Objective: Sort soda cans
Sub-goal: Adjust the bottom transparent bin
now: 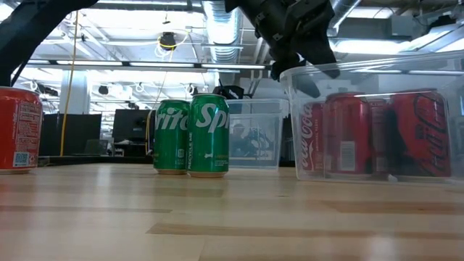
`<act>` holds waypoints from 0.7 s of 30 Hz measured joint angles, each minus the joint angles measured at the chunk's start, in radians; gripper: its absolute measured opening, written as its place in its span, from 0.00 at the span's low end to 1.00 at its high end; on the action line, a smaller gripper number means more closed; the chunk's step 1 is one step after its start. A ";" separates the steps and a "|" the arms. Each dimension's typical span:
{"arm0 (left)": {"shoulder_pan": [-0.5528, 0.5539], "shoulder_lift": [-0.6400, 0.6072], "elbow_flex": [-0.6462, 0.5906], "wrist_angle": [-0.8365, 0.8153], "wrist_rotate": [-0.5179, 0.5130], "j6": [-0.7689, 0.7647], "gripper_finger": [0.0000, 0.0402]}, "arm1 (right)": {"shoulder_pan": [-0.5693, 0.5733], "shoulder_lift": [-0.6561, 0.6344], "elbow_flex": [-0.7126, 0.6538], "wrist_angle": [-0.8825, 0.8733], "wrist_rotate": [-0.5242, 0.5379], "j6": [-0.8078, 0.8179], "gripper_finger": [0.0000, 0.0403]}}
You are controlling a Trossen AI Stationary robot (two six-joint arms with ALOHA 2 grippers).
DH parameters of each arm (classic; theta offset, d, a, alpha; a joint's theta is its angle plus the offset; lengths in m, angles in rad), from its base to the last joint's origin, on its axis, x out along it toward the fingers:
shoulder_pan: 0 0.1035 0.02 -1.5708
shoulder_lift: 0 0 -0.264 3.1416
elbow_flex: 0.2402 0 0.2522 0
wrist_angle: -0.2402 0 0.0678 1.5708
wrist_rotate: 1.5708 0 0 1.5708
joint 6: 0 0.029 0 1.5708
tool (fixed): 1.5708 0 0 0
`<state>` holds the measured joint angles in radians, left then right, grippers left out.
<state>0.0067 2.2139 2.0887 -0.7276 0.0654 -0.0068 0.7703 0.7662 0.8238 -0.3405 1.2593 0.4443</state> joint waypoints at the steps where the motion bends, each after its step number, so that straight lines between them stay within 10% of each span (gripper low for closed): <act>1: 0.000 0.000 0.000 -0.002 -0.001 -0.005 0.97 | 0.000 0.000 0.000 0.000 0.000 0.000 0.96; 12: -0.008 -0.106 -0.001 -0.143 -0.151 -0.036 0.97 | -0.010 0.000 0.001 -0.059 0.001 0.009 0.96; 21: -0.077 -0.235 -0.001 -0.340 -0.350 -0.181 0.97 | -0.054 0.003 0.001 -0.399 -0.107 0.368 0.96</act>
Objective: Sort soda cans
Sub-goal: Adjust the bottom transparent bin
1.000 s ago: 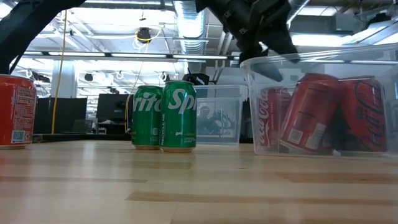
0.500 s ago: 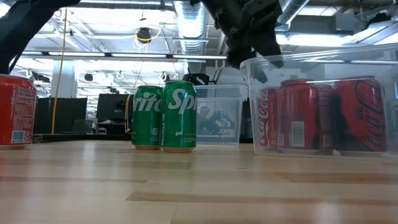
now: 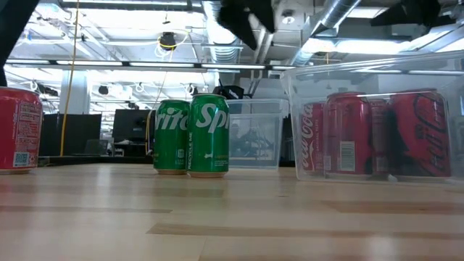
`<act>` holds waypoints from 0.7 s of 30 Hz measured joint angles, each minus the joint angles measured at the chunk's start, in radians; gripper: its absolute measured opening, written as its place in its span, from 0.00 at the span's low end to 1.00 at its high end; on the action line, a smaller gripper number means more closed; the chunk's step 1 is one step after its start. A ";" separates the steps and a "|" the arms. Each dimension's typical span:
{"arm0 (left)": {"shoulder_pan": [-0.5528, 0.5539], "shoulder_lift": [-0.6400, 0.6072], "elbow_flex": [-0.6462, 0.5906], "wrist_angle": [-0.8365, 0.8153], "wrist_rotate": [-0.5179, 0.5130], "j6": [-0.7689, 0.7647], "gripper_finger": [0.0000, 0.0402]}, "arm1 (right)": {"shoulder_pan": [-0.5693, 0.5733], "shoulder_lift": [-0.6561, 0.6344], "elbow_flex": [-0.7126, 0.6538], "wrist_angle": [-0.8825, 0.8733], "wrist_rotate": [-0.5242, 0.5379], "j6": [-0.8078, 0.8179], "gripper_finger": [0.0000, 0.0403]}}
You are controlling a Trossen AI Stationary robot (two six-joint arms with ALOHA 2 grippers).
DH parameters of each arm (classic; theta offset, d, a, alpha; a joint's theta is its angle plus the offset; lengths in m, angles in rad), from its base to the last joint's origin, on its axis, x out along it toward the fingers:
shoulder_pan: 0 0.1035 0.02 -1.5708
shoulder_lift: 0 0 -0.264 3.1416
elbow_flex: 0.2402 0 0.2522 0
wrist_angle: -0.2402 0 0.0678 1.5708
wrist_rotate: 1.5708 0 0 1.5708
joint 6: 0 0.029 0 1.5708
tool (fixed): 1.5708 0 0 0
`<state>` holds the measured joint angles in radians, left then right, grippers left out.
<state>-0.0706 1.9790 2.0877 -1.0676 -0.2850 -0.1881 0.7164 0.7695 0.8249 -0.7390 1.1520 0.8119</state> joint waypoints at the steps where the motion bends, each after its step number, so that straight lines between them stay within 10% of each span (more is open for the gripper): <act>1: -0.012 -0.008 0.000 -0.034 -0.033 -0.016 0.97 | 0.001 0.006 0.000 0.000 -0.010 0.009 0.96; 8: -0.101 -0.020 0.000 -0.205 -0.115 -0.102 0.97 | -0.031 0.114 0.000 0.100 -0.115 -0.065 0.96; 21: -0.218 -0.072 -0.001 -0.482 -0.184 -0.268 0.97 | -0.199 0.309 -0.001 0.177 -0.615 -0.280 0.83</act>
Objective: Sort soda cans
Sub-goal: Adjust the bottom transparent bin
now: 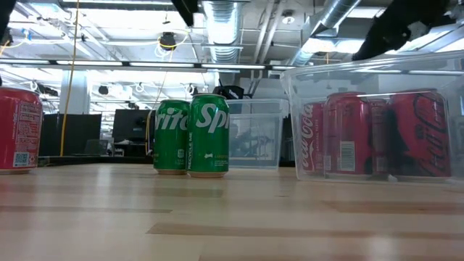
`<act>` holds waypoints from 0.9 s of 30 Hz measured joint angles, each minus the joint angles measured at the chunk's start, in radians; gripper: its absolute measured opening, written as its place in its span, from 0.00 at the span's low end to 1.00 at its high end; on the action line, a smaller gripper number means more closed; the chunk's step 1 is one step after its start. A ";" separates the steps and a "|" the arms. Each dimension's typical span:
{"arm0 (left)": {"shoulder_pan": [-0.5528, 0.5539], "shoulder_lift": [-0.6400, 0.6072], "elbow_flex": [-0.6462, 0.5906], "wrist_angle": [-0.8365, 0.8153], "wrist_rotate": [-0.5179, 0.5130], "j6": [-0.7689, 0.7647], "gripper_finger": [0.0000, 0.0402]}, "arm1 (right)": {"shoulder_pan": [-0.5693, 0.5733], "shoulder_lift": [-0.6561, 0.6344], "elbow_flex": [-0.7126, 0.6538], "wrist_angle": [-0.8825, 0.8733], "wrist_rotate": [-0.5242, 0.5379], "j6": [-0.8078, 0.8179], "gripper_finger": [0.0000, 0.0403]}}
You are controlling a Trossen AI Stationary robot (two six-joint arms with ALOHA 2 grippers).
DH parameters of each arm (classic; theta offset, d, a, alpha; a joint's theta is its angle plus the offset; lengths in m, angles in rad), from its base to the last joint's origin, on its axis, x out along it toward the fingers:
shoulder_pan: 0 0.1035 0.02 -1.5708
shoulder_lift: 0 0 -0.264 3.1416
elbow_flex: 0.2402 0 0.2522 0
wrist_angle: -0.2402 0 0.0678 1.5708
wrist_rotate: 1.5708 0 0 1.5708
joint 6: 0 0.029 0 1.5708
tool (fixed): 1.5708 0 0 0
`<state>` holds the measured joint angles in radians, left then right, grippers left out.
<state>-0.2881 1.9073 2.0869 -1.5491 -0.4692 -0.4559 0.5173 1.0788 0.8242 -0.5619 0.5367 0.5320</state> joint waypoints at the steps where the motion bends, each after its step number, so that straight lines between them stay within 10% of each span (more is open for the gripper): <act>1: -0.007 -0.012 0.000 -0.012 -0.002 -0.014 0.97 | -0.013 0.010 0.000 0.006 -0.035 -0.007 0.80; 12: -0.036 -0.153 0.000 -0.022 -0.087 -0.098 0.97 | -0.118 0.087 0.000 -0.011 -0.297 -0.009 0.50; 27: -0.032 -0.189 0.000 -0.022 -0.092 -0.164 0.97 | -0.031 0.036 0.056 -0.237 -0.361 0.117 0.07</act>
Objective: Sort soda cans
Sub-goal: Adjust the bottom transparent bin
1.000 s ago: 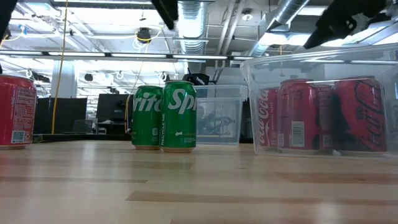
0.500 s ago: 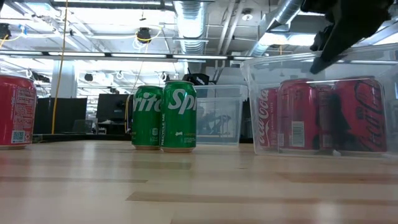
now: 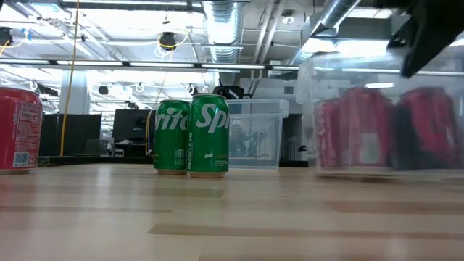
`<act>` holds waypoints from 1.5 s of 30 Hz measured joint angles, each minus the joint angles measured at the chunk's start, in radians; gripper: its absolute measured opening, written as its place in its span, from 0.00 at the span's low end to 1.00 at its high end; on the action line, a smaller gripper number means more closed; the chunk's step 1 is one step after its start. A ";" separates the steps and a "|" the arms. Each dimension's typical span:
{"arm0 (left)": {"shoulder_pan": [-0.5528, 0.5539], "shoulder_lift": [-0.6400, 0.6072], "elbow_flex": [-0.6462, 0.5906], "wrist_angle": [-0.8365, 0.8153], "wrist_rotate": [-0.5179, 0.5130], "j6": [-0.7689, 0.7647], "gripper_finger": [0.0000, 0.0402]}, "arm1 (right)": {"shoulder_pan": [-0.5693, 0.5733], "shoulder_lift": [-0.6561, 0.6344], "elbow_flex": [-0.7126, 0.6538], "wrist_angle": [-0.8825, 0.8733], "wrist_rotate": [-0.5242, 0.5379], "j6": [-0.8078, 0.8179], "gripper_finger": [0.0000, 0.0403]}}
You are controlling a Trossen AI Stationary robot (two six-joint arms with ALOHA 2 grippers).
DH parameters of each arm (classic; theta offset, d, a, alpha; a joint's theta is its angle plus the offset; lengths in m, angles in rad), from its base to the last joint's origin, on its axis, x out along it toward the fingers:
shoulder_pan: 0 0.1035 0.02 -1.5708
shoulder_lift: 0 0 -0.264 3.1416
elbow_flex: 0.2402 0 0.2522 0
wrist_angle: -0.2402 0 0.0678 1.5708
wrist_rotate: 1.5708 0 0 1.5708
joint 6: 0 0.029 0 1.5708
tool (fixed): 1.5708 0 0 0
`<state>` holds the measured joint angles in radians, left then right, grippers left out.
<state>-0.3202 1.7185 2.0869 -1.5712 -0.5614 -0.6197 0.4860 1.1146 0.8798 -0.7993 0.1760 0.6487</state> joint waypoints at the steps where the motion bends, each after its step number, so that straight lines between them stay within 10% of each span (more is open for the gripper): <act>1: 0.000 0.001 0.000 0.000 0.000 -0.002 0.97 | 0.014 -0.002 0.011 -0.005 0.000 0.021 0.07; 28: 0.016 0.001 0.000 0.000 -0.001 -0.023 0.97 | 0.619 0.180 0.051 0.055 0.127 0.591 0.07; 45: 0.058 0.001 0.000 0.000 -0.061 -0.032 0.97 | 0.788 0.252 0.148 0.069 0.189 0.574 0.16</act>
<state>-0.2619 1.7191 2.0869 -1.5711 -0.6228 -0.6521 1.2743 1.3670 1.0275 -0.7301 0.3654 1.2223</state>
